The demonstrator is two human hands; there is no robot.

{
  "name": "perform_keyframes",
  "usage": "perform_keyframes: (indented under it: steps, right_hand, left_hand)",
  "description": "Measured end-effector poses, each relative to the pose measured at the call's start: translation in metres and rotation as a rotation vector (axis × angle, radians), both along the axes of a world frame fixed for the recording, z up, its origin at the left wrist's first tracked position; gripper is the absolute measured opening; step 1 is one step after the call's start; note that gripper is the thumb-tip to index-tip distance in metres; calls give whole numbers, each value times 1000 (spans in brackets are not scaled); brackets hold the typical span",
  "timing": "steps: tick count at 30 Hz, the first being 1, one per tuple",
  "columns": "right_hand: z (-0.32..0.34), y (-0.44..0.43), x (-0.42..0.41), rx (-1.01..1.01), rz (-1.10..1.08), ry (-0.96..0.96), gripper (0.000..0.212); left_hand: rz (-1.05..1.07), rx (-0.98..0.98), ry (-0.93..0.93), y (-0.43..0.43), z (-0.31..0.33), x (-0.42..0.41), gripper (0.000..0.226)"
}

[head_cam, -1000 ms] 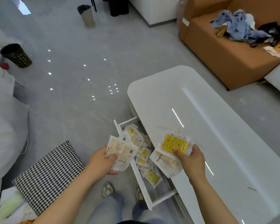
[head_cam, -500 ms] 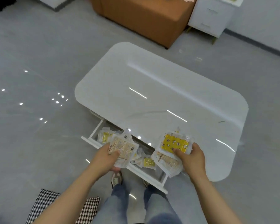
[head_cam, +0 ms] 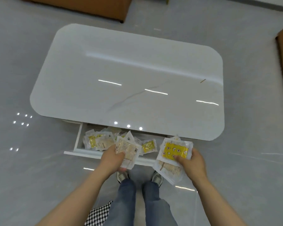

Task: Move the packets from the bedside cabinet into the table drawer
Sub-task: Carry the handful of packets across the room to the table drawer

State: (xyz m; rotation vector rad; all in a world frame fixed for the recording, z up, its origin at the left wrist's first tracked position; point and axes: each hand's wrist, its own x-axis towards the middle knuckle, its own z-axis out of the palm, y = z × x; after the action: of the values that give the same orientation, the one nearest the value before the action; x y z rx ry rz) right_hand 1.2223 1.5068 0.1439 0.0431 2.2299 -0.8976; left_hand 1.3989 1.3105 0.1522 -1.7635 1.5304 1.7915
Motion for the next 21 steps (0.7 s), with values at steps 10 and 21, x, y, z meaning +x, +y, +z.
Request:
perform_keyframes:
  steps: [10, 21]
  right_hand:
    - [-114, -9, -10, 108, 40, -113, 30]
    - [-256, -34, -21, 190, 92, -133, 28]
  left_hand:
    - [-121, -8, -125, 2, -127, -21, 31]
    - [-140, 28, -197, 1, -278, -41, 40]
